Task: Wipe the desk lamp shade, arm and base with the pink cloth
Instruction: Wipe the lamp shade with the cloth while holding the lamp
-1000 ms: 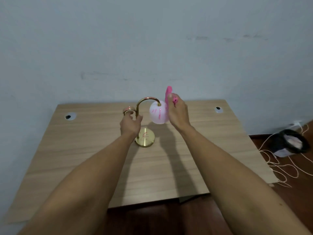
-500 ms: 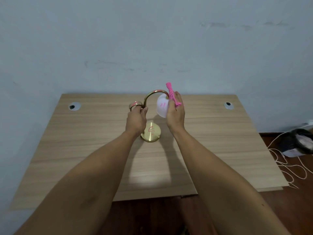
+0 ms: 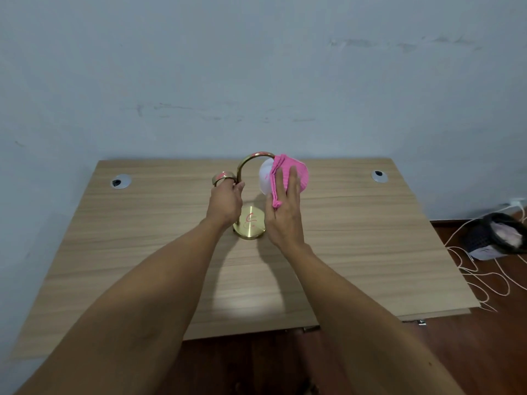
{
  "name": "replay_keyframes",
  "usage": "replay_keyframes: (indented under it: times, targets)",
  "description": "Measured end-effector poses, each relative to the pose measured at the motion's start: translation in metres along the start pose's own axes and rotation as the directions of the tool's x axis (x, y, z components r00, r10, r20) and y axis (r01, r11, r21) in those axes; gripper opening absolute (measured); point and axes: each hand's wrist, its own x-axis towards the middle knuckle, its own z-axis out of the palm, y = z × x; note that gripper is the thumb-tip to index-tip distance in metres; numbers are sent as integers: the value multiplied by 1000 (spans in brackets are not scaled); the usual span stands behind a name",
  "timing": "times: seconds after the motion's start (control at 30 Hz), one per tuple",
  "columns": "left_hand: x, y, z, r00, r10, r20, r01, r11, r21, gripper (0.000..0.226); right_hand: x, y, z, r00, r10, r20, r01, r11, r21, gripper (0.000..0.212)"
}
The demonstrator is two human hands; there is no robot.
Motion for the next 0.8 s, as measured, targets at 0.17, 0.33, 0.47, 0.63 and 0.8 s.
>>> replay_keyframes:
  times: [0.17,0.33,0.47,0.63,0.8]
  targets:
    - [3,0,-3,999,31,34,-32,999,19,28,10,-4,2,998,19,-59,-17,1000,24,67]
    - [6,-2,-5,996,73,56,-75,997,34,24,12,5,-1,996,-89,-1,87,984,-156,69]
    - [6,-1,-6,994,80,77,-84,996,42,22,-3,31,-8,941,-321,105,336,854,-398,71]
    - [8,-2,-7,993,72,90,-76,996,42,21,23,13,-10,864,-398,309,501,617,-606,73]
    - [9,-2,-9,992,65,111,-71,996,50,21,14,42,-31,760,-457,462,645,449,-618,77]
